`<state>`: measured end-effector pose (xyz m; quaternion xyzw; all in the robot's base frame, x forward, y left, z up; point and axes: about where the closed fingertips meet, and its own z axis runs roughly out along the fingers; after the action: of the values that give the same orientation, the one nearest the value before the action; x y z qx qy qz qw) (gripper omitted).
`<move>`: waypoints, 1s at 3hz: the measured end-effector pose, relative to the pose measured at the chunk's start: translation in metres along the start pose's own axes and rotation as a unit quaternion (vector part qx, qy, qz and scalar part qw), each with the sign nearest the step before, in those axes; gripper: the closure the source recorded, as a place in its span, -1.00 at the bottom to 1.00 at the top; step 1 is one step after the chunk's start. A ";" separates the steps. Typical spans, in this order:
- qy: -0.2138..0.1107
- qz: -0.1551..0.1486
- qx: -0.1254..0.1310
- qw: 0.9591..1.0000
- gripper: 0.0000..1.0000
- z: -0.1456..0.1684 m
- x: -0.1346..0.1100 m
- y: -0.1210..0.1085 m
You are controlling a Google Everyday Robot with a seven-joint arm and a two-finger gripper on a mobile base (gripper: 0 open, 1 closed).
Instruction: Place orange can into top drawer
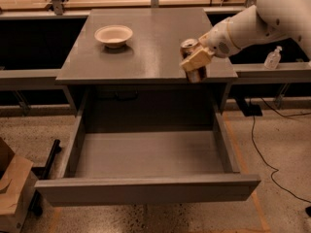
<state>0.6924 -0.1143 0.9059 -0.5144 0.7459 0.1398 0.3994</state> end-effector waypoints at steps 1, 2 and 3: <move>0.014 0.023 -0.037 0.999 1.00 -0.008 0.015 0.055; 0.023 0.028 -0.050 0.998 1.00 -0.002 0.025 0.068; 0.034 0.027 -0.052 0.998 1.00 0.001 0.026 0.065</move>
Offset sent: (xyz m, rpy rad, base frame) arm -0.0517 0.0081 -0.0161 0.0079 0.0853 0.0191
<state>0.6313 -0.1024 0.8728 -0.5188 0.7643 0.1716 0.3424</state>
